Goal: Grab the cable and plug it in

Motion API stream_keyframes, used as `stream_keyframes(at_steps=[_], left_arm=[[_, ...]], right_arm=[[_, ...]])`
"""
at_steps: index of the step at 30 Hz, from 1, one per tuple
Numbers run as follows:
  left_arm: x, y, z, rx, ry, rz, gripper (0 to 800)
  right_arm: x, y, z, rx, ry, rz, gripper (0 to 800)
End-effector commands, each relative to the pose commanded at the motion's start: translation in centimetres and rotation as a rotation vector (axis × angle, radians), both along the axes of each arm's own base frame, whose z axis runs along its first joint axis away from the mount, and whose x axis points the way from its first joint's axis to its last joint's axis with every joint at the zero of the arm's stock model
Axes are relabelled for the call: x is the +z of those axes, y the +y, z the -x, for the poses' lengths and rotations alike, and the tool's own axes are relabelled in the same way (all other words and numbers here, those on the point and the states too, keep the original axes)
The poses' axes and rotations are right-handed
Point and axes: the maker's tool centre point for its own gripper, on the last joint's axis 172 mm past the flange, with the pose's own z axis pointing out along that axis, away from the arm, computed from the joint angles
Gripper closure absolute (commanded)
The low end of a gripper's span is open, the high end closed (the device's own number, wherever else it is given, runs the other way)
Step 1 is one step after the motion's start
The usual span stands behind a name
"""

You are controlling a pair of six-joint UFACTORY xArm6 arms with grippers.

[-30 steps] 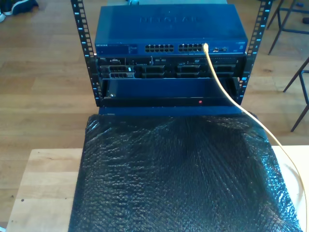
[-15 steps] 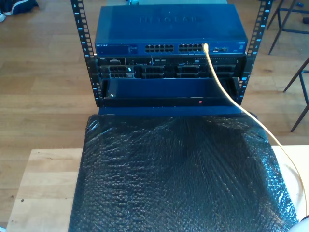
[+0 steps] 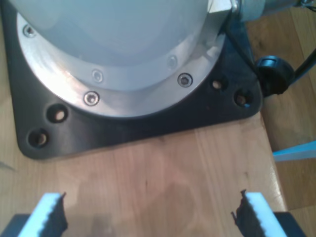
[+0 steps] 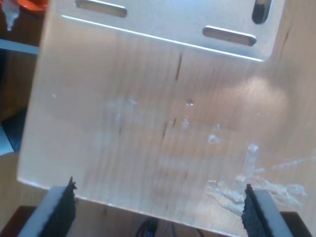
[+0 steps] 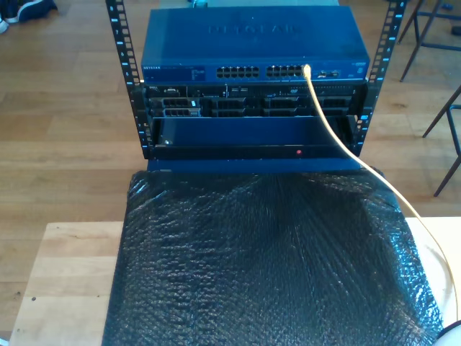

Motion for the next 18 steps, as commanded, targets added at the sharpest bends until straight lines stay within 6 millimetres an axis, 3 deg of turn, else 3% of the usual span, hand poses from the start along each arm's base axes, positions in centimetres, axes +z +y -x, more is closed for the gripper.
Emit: stream_keyframes(at_steps=[18], left_arm=[[0.00,0.00,0.00,0.000,0.000,0.000,0]], right_arm=[[-0.78,0.50,0.05,-0.006,-0.001,-0.008,1]])
